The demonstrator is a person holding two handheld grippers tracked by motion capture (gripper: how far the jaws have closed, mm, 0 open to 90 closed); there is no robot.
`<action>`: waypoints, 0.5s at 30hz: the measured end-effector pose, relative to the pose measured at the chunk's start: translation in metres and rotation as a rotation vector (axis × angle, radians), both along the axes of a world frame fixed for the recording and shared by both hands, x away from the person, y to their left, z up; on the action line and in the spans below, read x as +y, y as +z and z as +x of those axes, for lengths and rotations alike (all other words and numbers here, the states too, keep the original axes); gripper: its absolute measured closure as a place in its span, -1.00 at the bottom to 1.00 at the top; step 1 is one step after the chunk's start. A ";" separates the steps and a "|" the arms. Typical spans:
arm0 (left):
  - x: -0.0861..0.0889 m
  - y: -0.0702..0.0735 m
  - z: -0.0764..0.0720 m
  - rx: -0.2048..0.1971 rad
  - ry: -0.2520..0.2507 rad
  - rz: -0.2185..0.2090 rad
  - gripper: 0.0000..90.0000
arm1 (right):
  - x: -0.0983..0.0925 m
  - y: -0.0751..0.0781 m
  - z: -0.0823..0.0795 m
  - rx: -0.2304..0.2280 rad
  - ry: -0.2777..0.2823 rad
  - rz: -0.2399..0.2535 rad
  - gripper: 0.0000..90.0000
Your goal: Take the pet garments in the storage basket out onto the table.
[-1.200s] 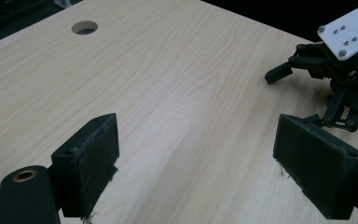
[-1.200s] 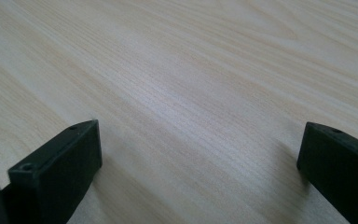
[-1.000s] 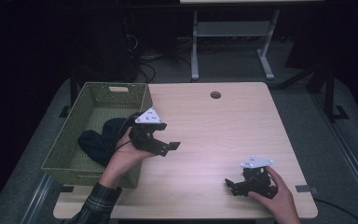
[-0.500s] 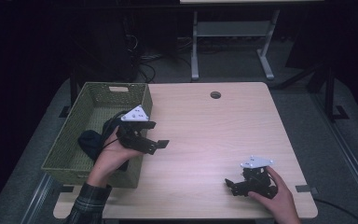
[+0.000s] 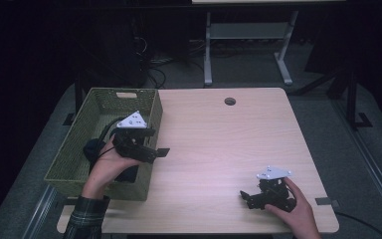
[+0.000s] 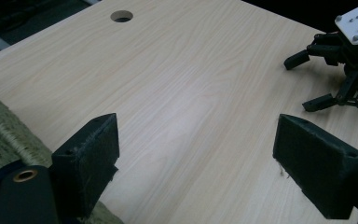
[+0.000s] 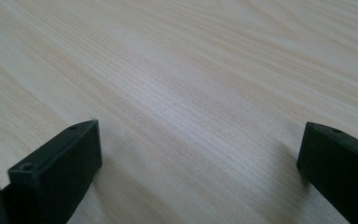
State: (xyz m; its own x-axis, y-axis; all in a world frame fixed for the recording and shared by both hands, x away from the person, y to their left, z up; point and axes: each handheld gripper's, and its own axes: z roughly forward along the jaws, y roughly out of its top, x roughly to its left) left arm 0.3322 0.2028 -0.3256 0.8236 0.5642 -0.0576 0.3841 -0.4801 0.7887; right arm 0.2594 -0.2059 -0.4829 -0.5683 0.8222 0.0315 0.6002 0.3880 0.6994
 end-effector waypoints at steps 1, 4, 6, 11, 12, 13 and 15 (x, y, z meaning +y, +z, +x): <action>0.002 0.000 0.000 0.001 0.006 -0.001 -0.69 | 0.000 0.000 0.000 0.000 0.000 0.000 -1.00; 0.006 0.000 0.001 0.002 0.017 -0.003 -0.69 | 0.000 0.000 0.000 -0.001 0.000 -0.001 -1.00; 0.009 0.001 0.001 0.002 0.023 -0.003 -0.69 | 0.000 0.000 0.000 -0.001 0.000 0.000 -1.00; 0.018 0.002 0.002 -0.001 0.040 0.004 -0.69 | 0.000 0.000 0.000 -0.001 0.001 0.000 -1.00; 0.018 0.002 0.002 -0.001 0.040 0.004 -0.69 | 0.000 0.000 0.000 -0.001 0.000 -0.001 -1.00; 0.022 0.002 0.003 -0.002 0.048 0.006 -0.69 | 0.000 0.000 0.000 -0.001 0.000 -0.001 -1.00; 0.024 0.002 0.003 -0.003 0.055 0.006 -0.69 | 0.000 0.000 0.000 -0.001 0.001 -0.001 -1.00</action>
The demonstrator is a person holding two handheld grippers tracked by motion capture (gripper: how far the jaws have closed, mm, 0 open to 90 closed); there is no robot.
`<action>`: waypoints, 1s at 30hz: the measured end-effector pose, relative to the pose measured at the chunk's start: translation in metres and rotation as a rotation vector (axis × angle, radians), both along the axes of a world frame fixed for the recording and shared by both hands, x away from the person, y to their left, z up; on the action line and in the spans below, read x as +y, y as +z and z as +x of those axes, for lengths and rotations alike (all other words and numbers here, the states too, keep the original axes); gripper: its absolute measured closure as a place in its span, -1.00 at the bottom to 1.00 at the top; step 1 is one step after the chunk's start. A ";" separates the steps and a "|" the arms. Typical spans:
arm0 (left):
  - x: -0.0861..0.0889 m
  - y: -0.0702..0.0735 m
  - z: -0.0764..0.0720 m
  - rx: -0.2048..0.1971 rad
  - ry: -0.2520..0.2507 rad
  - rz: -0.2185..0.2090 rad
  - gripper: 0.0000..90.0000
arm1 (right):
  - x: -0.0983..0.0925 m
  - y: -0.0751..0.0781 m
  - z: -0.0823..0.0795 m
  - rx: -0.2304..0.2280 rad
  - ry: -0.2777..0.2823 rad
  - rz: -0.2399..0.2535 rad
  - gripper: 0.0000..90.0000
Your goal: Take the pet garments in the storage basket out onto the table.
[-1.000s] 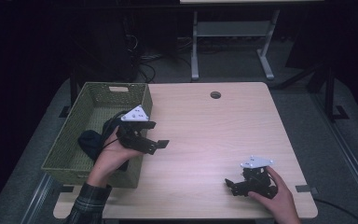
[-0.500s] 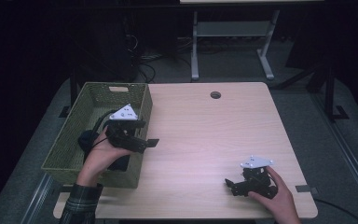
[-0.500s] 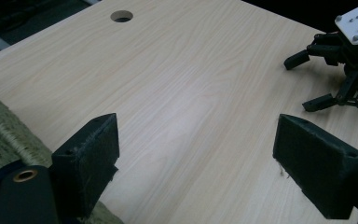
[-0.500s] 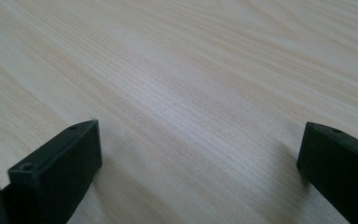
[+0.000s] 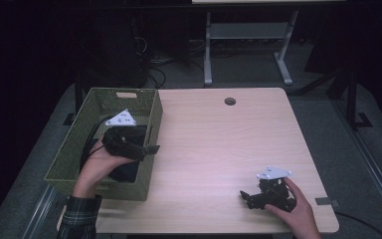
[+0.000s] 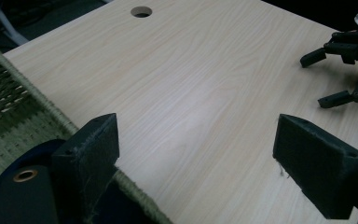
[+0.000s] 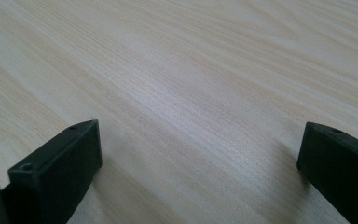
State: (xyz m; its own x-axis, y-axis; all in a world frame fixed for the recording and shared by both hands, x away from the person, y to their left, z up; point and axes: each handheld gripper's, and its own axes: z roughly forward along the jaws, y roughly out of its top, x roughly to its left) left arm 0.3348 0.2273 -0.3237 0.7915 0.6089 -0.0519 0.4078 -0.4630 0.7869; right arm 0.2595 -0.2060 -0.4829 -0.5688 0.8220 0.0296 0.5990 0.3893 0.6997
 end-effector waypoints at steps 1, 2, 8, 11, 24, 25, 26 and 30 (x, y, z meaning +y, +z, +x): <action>0.003 0.000 0.000 -0.002 0.008 0.002 -0.69 | 0.000 0.000 0.000 0.000 -0.001 0.000 -1.00; 0.007 0.000 0.001 -0.003 0.017 0.003 -0.69 | 0.000 0.000 0.000 0.001 -0.002 0.000 -1.00; 0.019 0.002 0.002 -0.005 0.049 0.007 -0.69 | 0.000 0.000 0.000 0.001 -0.001 0.000 -1.00; 0.027 0.001 0.003 -0.008 0.068 0.008 -0.69 | 0.000 0.000 0.000 0.001 -0.001 0.000 -1.00; 0.050 -0.003 0.008 -0.005 0.132 0.049 -0.69 | 0.000 0.000 0.000 0.005 -0.003 0.001 -1.00; 0.051 -0.004 0.008 -0.005 0.137 0.053 -0.69 | 0.000 0.000 0.000 0.005 -0.003 0.002 -1.00; 0.051 -0.004 0.008 -0.005 0.137 0.053 -0.69 | 0.000 0.000 0.000 0.005 -0.003 0.002 -1.00; 0.058 -0.008 0.012 0.001 0.164 0.077 -0.69 | 0.000 0.000 0.000 0.005 -0.003 0.001 -1.00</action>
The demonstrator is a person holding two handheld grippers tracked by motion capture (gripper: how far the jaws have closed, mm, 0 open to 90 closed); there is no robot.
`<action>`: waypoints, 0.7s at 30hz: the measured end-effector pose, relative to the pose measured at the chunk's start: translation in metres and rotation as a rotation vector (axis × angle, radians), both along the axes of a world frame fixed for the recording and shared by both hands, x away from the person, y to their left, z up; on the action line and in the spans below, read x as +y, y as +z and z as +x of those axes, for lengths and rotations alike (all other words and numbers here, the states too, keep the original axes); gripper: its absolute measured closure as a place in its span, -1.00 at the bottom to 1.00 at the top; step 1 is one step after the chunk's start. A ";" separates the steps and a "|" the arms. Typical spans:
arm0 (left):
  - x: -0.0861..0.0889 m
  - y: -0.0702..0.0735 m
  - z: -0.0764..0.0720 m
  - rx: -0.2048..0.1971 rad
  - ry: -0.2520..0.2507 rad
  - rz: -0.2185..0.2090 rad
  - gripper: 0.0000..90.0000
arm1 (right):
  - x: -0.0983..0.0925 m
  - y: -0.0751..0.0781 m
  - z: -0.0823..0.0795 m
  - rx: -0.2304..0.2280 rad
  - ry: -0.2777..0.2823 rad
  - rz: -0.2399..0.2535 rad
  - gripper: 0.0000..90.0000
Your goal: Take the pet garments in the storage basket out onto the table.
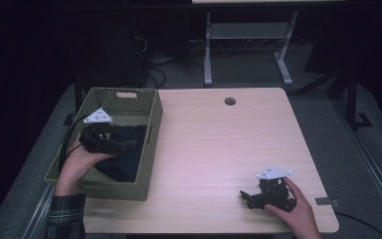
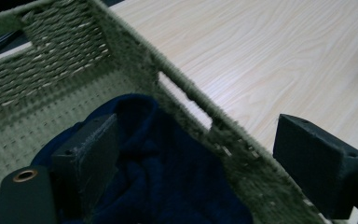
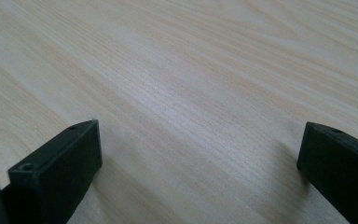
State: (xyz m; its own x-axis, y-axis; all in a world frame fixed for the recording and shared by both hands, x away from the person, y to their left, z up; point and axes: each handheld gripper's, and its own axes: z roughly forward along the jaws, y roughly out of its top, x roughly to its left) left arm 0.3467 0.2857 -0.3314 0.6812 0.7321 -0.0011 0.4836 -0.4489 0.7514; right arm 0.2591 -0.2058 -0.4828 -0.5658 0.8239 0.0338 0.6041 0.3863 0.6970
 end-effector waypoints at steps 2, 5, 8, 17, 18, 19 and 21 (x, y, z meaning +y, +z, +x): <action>0.002 -0.001 0.001 0.002 0.006 0.003 -0.69 | 0.000 0.000 0.000 -0.001 0.000 0.000 -1.00; 0.007 -0.003 0.003 0.007 0.029 0.027 -0.69 | 0.000 0.000 0.000 -0.001 0.001 0.000 -1.00; 0.008 -0.006 0.004 0.008 0.043 0.035 -0.69 | 0.000 0.000 0.000 -0.002 0.001 -0.001 -1.00; 0.013 -0.017 0.012 0.019 0.079 0.073 -0.69 | 0.000 0.000 0.000 -0.004 0.002 -0.001 -1.00; 0.014 -0.020 0.014 0.027 0.083 0.080 -0.69 | 0.000 0.000 0.000 -0.004 0.002 -0.001 -1.00; 0.014 -0.022 0.016 0.030 0.084 0.088 -0.70 | 0.000 0.000 0.000 -0.004 0.002 -0.002 -1.00; 0.014 -0.025 0.017 0.036 0.084 0.092 -0.70 | 0.000 0.000 0.000 -0.004 0.002 -0.001 -1.00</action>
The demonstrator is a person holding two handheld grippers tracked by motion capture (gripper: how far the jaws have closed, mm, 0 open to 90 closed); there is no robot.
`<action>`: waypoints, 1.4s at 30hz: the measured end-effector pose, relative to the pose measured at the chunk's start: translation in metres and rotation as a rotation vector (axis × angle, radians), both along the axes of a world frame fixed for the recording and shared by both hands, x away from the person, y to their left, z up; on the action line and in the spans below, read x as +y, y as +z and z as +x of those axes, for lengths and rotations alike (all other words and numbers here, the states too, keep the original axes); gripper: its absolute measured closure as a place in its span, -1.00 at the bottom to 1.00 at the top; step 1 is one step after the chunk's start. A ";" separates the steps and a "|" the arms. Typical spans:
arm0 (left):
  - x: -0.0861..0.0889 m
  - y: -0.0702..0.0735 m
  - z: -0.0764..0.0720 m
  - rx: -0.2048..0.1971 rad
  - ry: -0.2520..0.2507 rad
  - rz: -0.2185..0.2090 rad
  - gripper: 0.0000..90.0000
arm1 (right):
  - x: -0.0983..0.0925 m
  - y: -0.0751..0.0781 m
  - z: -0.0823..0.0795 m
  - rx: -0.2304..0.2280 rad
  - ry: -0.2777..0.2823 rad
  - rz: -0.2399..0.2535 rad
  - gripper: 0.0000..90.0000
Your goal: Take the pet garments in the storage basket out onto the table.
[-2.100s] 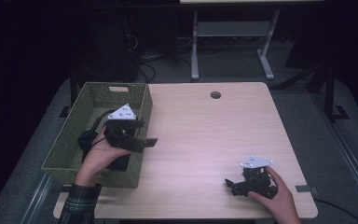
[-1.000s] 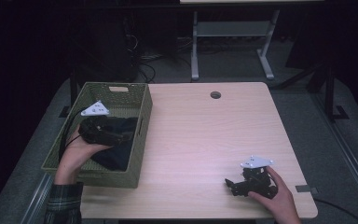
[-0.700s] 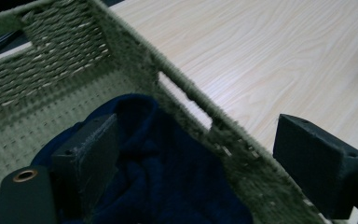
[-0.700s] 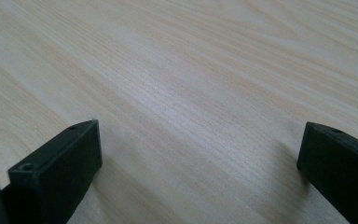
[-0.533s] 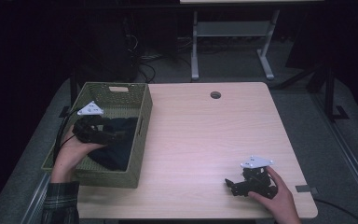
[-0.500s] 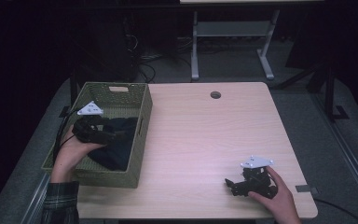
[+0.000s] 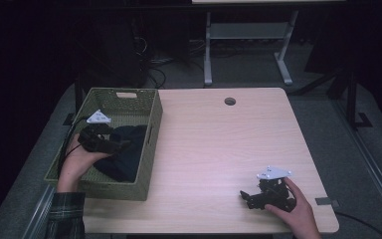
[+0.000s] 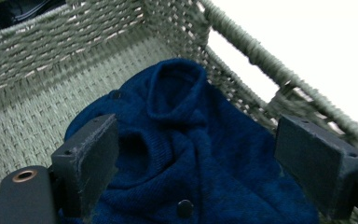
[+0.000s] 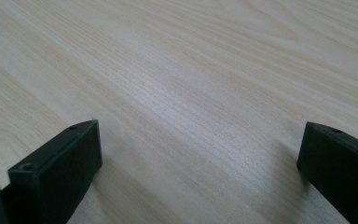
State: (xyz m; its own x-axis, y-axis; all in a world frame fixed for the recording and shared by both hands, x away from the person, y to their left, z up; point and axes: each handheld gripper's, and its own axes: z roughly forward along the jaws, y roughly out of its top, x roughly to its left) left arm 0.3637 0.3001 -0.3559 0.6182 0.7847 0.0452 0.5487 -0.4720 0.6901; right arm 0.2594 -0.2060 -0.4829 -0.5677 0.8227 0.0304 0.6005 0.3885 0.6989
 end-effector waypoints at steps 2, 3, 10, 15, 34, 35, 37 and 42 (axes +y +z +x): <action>0.000 -0.006 0.003 0.015 0.006 0.012 -0.70 | 0.000 0.000 0.000 -0.001 0.001 0.000 -1.00; 0.000 -0.006 0.003 0.015 0.006 0.012 -0.70 | 0.000 0.000 0.000 0.000 0.001 0.000 -1.00; -0.002 -0.016 0.009 0.036 0.011 0.035 -0.70 | 0.000 0.000 0.000 -0.001 0.001 0.000 -1.00; -0.005 -0.026 0.014 0.056 0.015 0.054 -0.70 | 0.000 0.000 0.000 0.000 0.001 0.000 -1.00; -0.016 -0.051 0.025 0.157 0.022 0.170 -0.71 | 0.000 0.000 0.000 0.004 -0.001 0.002 -1.00; -0.015 -0.053 0.026 0.159 0.022 0.169 -0.71 | 0.000 0.000 0.000 0.005 -0.001 0.002 -1.00; -0.014 -0.057 0.027 0.182 0.019 0.156 -0.71 | 0.000 0.000 0.000 0.004 -0.001 0.002 -1.00; -0.014 -0.060 0.027 0.206 0.034 0.139 -0.71 | 0.000 0.000 0.000 0.004 -0.001 0.002 -1.00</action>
State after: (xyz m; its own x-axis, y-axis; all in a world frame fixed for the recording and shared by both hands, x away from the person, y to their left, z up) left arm 0.3909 0.2859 -0.4157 0.5992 0.8000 0.0303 0.6878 -0.5338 0.4919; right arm 0.2593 -0.2058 -0.4828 -0.5666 0.8232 0.0347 0.6040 0.3863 0.6971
